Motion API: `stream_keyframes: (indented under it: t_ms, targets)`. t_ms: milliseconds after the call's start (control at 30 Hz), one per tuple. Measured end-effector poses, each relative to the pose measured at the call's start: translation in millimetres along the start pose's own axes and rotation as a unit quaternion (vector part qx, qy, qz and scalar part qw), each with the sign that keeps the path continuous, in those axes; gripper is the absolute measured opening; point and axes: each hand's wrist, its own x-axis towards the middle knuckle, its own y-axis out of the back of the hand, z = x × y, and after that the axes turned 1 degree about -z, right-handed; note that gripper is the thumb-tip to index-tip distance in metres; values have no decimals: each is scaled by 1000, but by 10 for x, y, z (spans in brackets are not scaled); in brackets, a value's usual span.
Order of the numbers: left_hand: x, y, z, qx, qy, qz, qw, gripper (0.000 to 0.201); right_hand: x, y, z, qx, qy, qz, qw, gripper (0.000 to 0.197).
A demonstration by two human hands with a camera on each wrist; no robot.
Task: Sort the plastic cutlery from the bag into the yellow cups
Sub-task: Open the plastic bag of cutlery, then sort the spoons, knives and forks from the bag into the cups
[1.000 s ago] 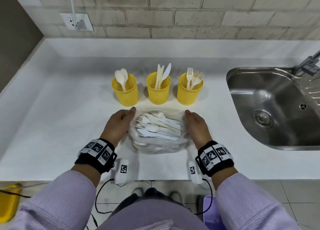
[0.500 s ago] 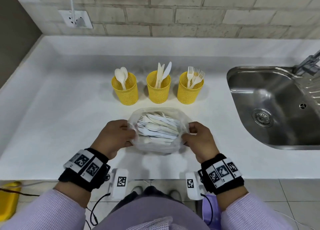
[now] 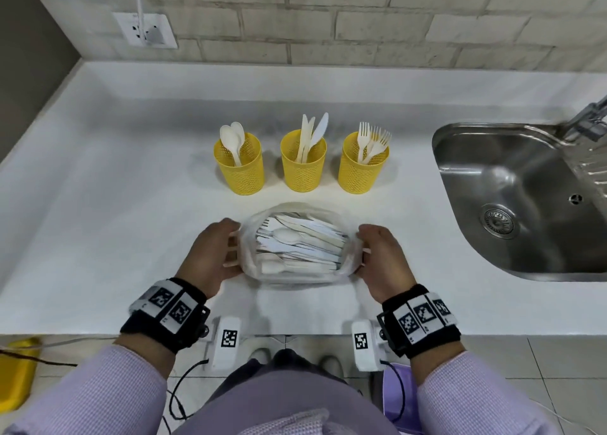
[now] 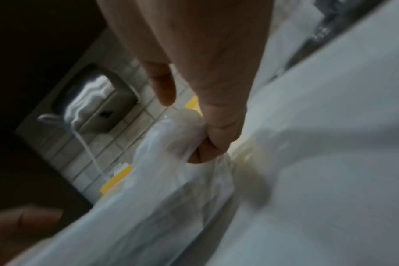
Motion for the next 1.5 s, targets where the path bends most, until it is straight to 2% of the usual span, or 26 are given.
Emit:
stream_keyframes:
  t_ms: [33,67,133,167,233,267,333,367,400,433,500,533,600,667,700,800,867,967,1067,1167,1233,1300,1333,1400,1433,1500]
  targets:
    - [3,-29,38,92,-50,28,994,17,1,-20,-29,-95,47,10,994,26]
    - [39,-49,44,194,-110,55,973,25,13,-52,-57,-188,100,19,977,38]
    - [93,-98,35,357,-222,90,903,28,53,-104,-77,-368,192,19,909,47]
    - [95,-138,45,400,-272,100,870,21,75,-130,-78,-421,228,16,878,44]
    - [134,-203,85,421,-323,99,842,17,100,-215,-112,-451,276,18,849,21]
    - [158,-221,110,420,-325,92,842,20,122,-238,-121,-442,285,14,851,8]
    - [165,-245,180,387,-295,71,870,23,153,-273,-139,-384,269,8,883,14]
    - [187,-233,196,326,-265,53,906,25,182,-266,-156,-317,233,8,919,18]
    - [207,-214,210,238,-218,24,946,27,218,-242,-175,-201,164,5,966,20]
    - [194,-200,220,145,-167,-8,975,26,227,-212,-190,-59,71,-10,996,19]
    - [202,-162,215,11,-90,-50,995,21,254,-115,-193,153,-85,-34,984,14]
    - [229,-141,206,-19,-68,-49,996,19,265,-66,-176,178,-113,-29,977,14]
    - [296,-135,186,-5,-54,-24,998,19,279,-21,-119,134,-79,-19,988,15]
    - [322,-139,176,72,-75,5,995,16,232,-3,-104,-21,27,7,999,12]
    - [295,-123,173,119,-83,12,989,23,194,13,-98,-118,65,5,991,16]
    - [140,-62,136,277,-90,3,957,56,132,82,-101,-380,155,-2,912,29]
    - [66,-35,93,335,-62,-54,939,67,115,105,-113,-465,196,-20,863,43]
    - [76,-86,64,350,-64,-117,927,70,89,37,-172,-484,194,-66,851,49]
    - [147,-196,124,396,-147,-108,900,68,41,-1,-186,-522,176,-70,831,41]
    - [234,-216,137,397,-200,-80,892,76,2,48,-141,-539,127,-83,829,46]
    - [181,-201,111,422,-314,-2,851,73,-51,81,-92,-526,166,-59,832,57]
    - [21,-209,85,403,-444,14,800,55,-109,73,-57,-502,297,-28,812,57]
    - [-82,-228,65,397,-483,-24,780,43,-135,49,-56,-491,363,-34,791,50]
    - [-239,-249,-23,421,-507,-140,739,26,-186,-20,-63,-505,426,-90,745,31]
    - [-287,-255,-83,452,-496,-186,718,21,-200,-45,-65,-530,425,-120,724,23]
    - [-299,-238,-196,510,-463,-227,688,13,-222,-63,-74,-602,375,-158,687,18]
